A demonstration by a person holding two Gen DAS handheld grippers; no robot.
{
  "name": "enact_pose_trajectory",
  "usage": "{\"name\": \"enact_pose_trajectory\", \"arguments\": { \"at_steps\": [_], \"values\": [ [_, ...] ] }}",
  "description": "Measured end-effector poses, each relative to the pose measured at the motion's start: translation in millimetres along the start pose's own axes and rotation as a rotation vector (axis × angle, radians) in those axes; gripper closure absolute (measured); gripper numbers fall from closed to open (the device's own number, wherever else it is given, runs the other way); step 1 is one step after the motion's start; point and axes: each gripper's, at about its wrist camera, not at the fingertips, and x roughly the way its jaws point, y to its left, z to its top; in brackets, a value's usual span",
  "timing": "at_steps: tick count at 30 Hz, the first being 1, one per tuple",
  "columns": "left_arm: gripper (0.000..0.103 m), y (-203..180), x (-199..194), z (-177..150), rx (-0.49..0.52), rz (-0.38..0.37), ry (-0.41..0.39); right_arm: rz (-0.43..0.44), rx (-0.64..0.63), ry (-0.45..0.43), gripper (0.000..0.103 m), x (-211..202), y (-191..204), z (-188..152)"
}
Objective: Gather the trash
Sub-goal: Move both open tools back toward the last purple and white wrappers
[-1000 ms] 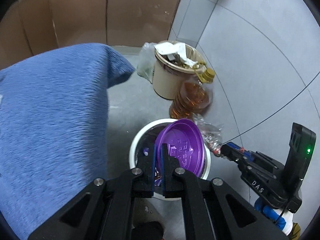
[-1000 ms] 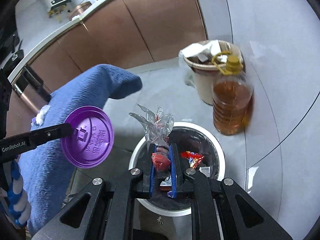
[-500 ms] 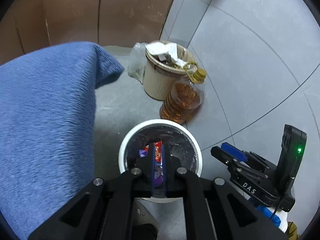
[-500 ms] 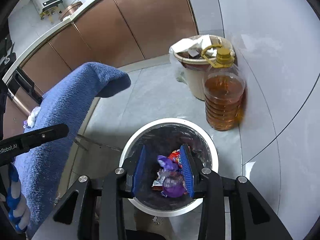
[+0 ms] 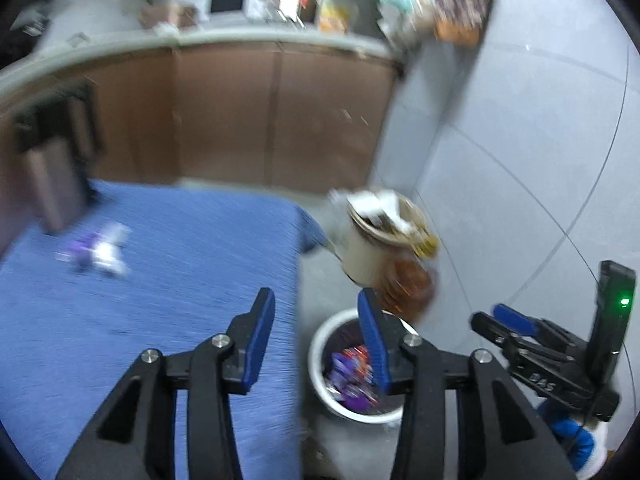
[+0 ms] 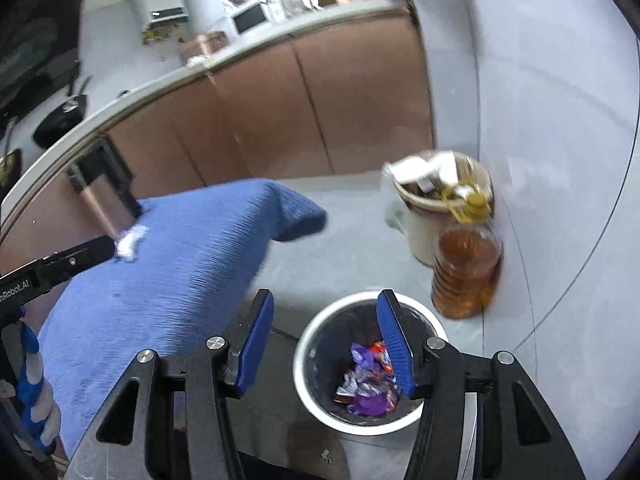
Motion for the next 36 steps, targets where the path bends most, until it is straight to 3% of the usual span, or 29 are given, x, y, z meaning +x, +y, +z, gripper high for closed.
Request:
{"name": "enact_pose_trajectory", "arguments": {
  "at_steps": [5, 7, 9, 15, 24, 26, 36],
  "values": [
    [0.052, 32, -75, -4, -0.047, 0.115, -0.142, 0.053, -0.091, -0.061, 0.048, -41, 47, 8],
    [0.041, 43, -109, -9, -0.054, 0.179, -0.214, 0.073, -0.13, -0.086, 0.042, -58, 66, 9],
    [0.036, 51, -140, -17, -0.054, 0.237, -0.27, 0.093, -0.17, -0.114, 0.038, -76, 87, 10],
    [0.031, 72, -210, -48, -0.064, 0.375, -0.413, 0.143, -0.257, -0.183, 0.023, -118, 139, 4],
    [0.028, 93, -265, -82, -0.081, 0.451, -0.485, 0.183, -0.37, -0.226, 0.0, -145, 199, -7],
    [0.024, 97, -270, -89, -0.082, 0.462, -0.485, 0.195, -0.38, -0.246, 0.0, -150, 210, -9],
    [0.023, 127, -272, -101, -0.14, 0.497, -0.464, 0.248, -0.388, -0.295, 0.0, -152, 236, -8]
  ]
}}
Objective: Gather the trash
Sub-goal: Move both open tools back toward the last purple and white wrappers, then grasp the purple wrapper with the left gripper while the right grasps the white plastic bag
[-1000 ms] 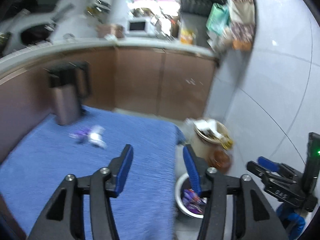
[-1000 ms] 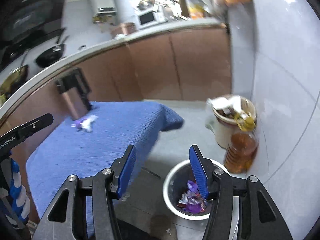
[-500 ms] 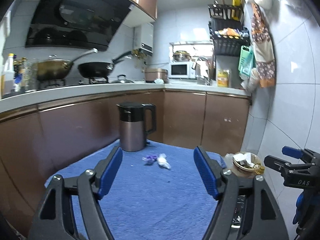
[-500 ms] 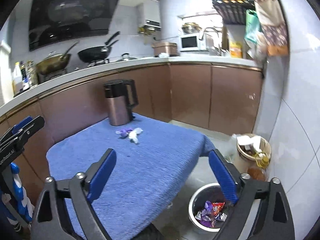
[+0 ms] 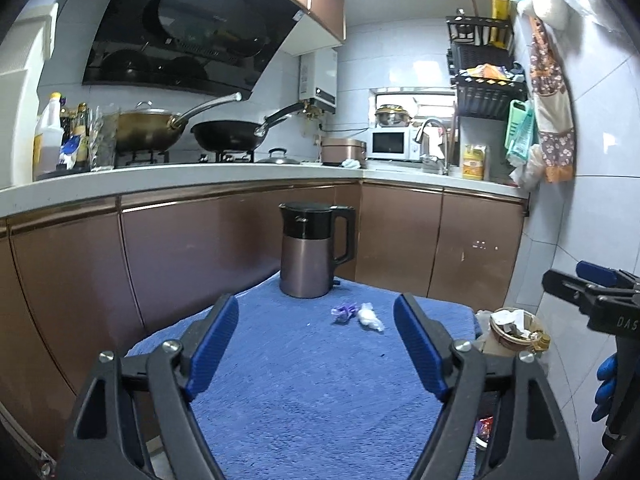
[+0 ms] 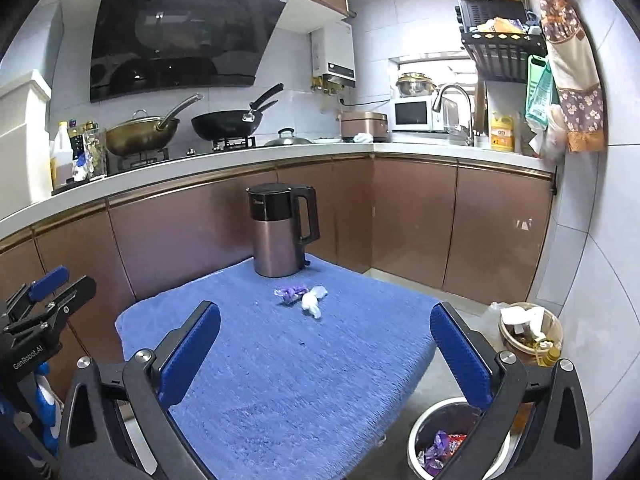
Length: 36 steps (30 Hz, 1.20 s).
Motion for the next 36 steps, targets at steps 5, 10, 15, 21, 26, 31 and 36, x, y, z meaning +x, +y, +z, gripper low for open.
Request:
{"name": "enact_pose_trajectory", "arguments": {
  "at_steps": [5, 10, 15, 21, 26, 31, 36],
  "values": [
    [0.022, 11, 30, -8, -0.018, -0.003, 0.078, 0.011, 0.005, -0.001, 0.0, 19, 2, 4],
    [0.022, 33, 82, -20, -0.037, -0.017, 0.195, 0.041, 0.018, 0.074, 0.0, 62, 0, 7],
    [0.022, 45, 151, -35, -0.01, -0.057, 0.336, 0.099, 0.039, 0.193, 0.0, 126, -5, -1],
    [0.023, 28, 243, -47, 0.042, -0.167, 0.471, 0.168, 0.043, 0.302, 0.026, 217, -10, -17],
    [0.024, 10, 329, -53, 0.051, -0.241, 0.563, 0.22, 0.044, 0.391, 0.037, 293, -16, -36],
    [0.032, -7, 404, -63, 0.012, -0.299, 0.645, 0.247, 0.02, 0.452, 0.04, 349, -17, -54],
    [0.05, -27, 450, -76, 0.059, -0.301, 0.704, 0.266, -0.003, 0.499, 0.047, 392, -14, -66]
  ]
}}
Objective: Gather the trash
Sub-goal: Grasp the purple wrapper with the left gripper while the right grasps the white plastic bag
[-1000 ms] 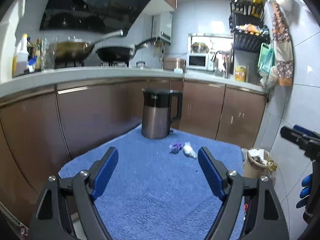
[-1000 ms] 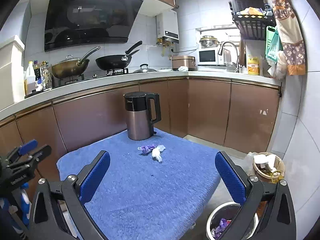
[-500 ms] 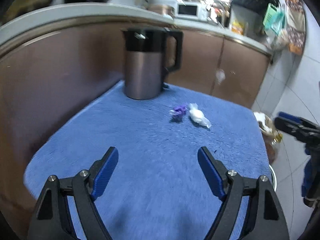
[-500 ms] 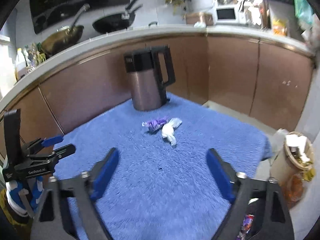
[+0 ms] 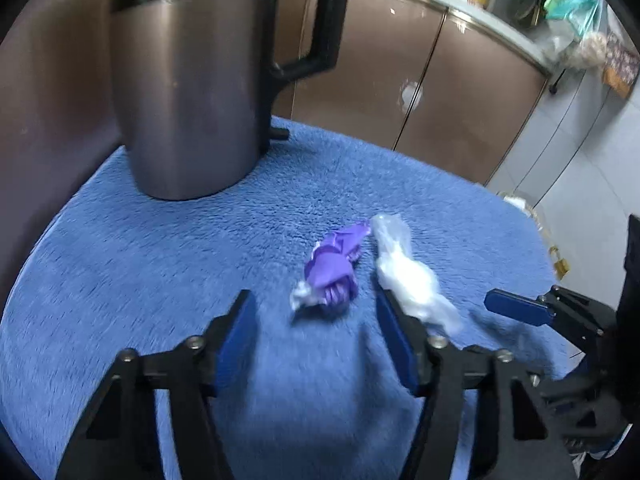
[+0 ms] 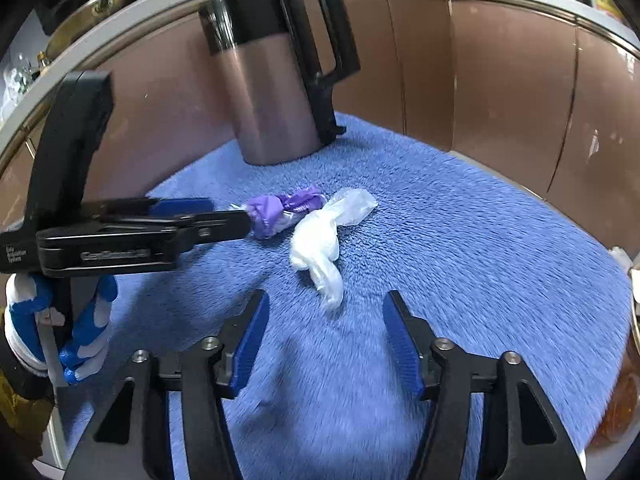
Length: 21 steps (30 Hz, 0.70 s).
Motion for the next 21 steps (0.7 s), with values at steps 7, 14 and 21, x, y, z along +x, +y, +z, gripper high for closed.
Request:
{"name": "enact_pose_trajectory", "arguments": {
  "at_steps": [7, 14, 21],
  "values": [
    [0.066, 8, 25, 9, -0.023, -0.024, 0.029, 0.019, -0.01, 0.054, 0.058, 33, -5, 12],
    [0.075, 8, 31, 13, -0.035, -0.043, 0.015, 0.011, -0.028, 0.065, 0.077, 51, -2, 28],
    [0.078, 20, 7, -1, -0.074, -0.031, -0.01, 0.029, -0.061, 0.059, 0.102, 49, 5, 24]
  ]
}}
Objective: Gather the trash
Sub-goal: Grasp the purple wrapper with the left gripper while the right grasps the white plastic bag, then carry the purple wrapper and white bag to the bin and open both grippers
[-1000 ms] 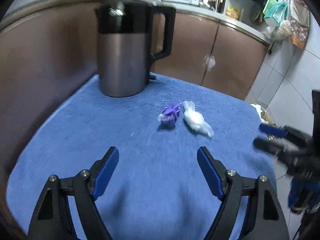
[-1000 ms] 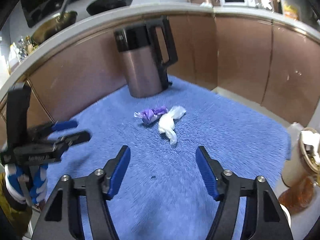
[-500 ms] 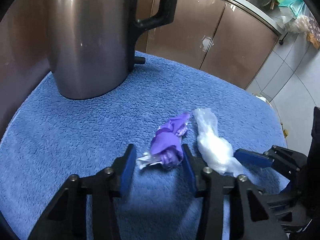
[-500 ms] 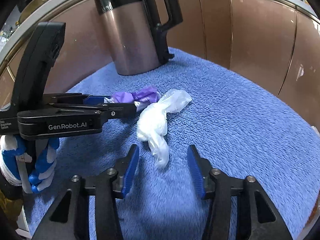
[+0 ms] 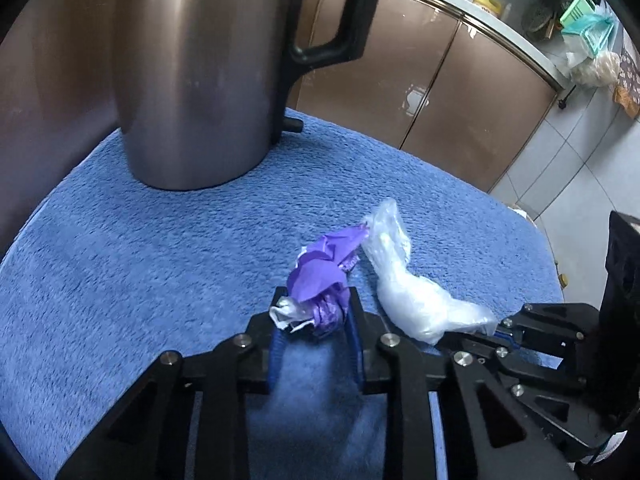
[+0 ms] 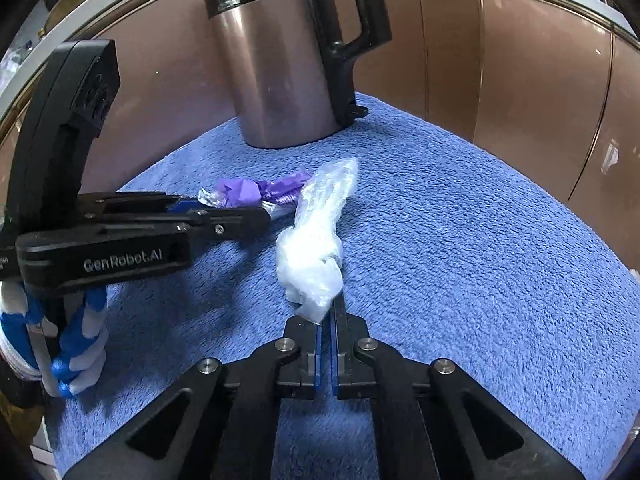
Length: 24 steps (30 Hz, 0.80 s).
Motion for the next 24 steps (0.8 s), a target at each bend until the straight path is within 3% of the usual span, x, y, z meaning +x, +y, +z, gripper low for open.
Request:
{"name": "enact_pose_trajectory", "arguments": {
  "at_steps": [8, 15, 24],
  "values": [
    [0.078, 8, -37, -11, -0.022, 0.001, -0.045, 0.04, 0.003, -0.059, 0.103, -37, 12, -21],
    [0.079, -9, -83, -28, 0.007, -0.003, -0.09, 0.054, 0.026, -0.134, 0.103, -98, 20, -45],
    [0.079, -76, -156, -43, 0.1, -0.054, -0.184, 0.009, 0.079, -0.296, 0.103, -211, 15, -81]
  ]
}}
